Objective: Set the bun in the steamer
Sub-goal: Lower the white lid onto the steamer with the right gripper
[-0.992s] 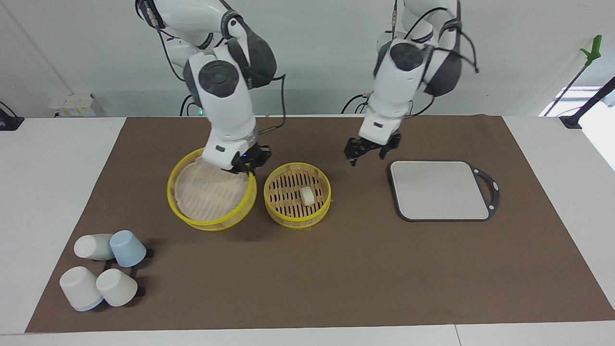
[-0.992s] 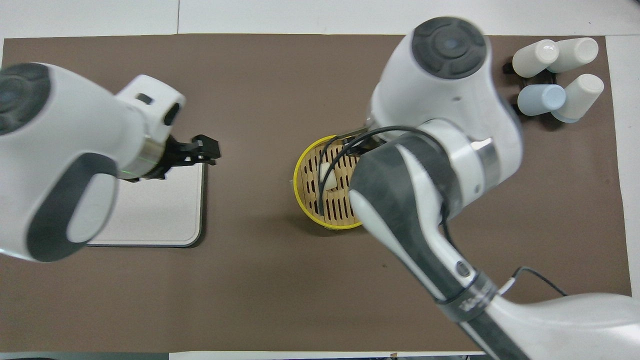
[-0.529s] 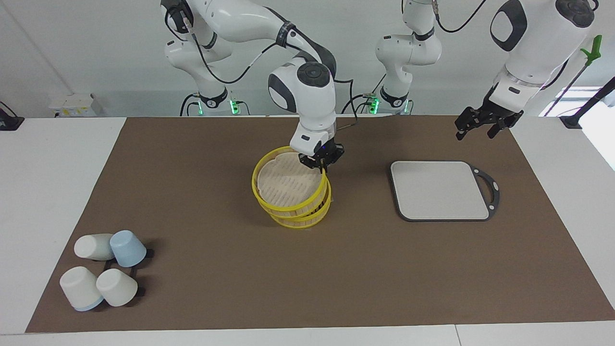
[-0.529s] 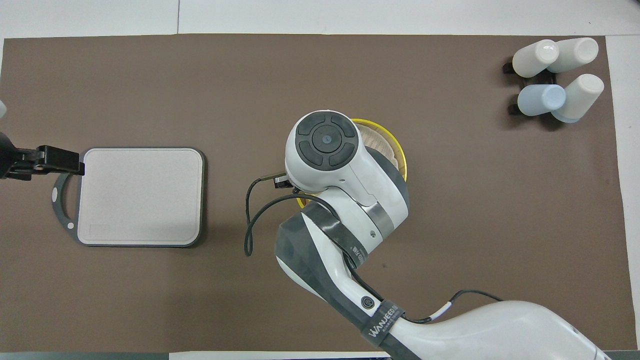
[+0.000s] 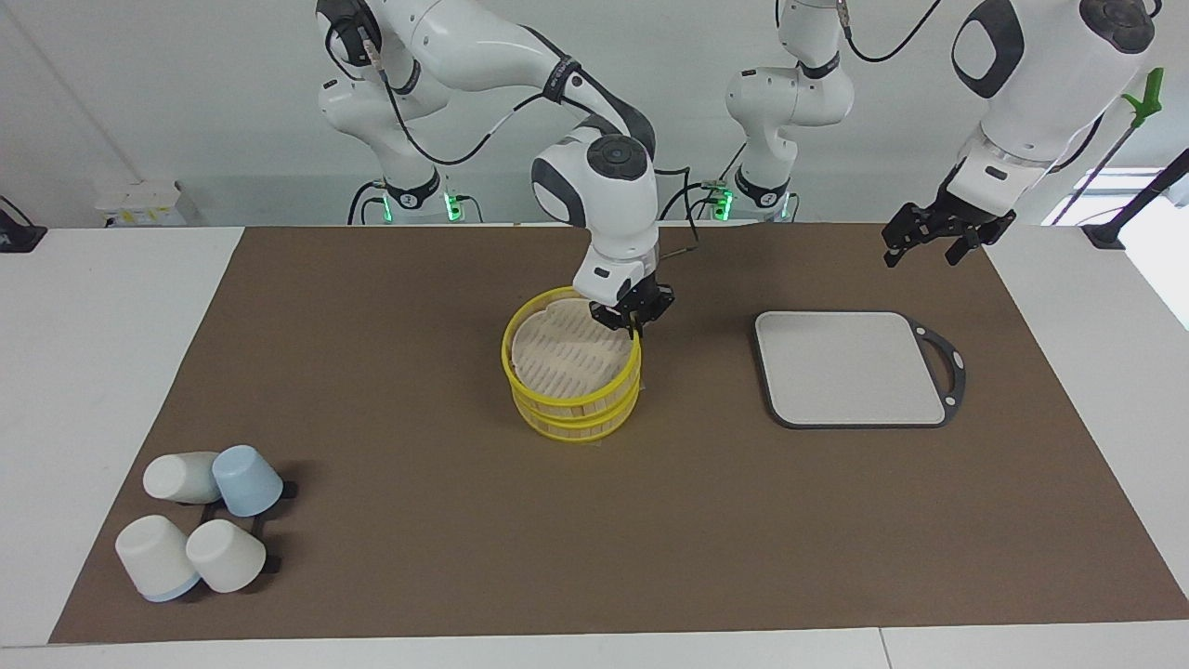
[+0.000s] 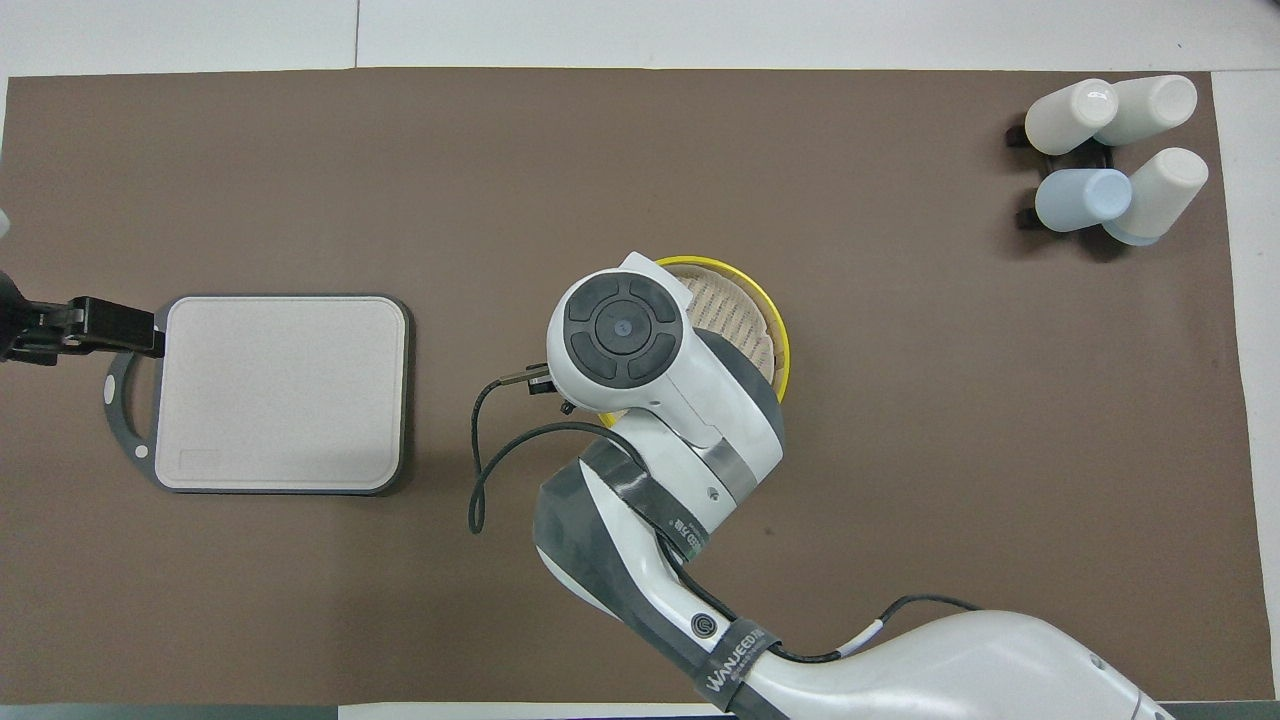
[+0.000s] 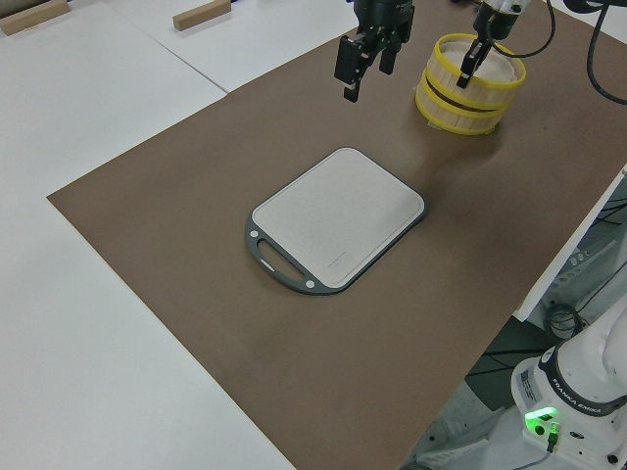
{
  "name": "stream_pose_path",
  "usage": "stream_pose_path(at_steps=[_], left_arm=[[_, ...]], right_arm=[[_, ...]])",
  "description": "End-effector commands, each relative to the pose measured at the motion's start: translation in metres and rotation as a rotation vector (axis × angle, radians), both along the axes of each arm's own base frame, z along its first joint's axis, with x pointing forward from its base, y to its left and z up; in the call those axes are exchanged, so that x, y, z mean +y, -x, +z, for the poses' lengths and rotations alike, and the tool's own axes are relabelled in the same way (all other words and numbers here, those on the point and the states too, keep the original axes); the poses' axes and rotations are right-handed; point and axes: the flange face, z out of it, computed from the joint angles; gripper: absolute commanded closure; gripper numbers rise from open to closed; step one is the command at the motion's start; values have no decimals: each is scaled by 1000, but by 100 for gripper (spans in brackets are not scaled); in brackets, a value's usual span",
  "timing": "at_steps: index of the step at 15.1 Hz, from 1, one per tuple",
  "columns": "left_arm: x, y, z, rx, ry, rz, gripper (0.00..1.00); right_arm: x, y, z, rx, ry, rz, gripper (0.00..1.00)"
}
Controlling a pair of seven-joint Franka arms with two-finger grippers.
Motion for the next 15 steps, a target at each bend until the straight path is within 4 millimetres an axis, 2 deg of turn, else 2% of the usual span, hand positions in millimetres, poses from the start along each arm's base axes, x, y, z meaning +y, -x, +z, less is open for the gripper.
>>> stream_pose_path(at_steps=[1,8,10,11,12,14,15], left_arm=[[4,-8,14,15,-23,-15,0],[1,-11,12,36,-27,-40,0],[2,-11,16,33,-24,-37,0],[1,-10,23,35,-25,-39,0],[1,-10,27,52,-27,-39,0],[0,-10,42,54,-30,-40,0],[0,-10,43,51,-29,-39,0]], right_arm=[[6,5,-3,-24,-43,-19,100],[2,9,-27,-80,-96,-25,100],[3,10,-27,-76,-92,-23,68],[3,10,-26,-74,-89,-23,58],[2,9,-25,-72,-87,-25,39],[2,10,-24,-62,-79,-25,30],[2,10,-24,-59,-74,-22,28]])
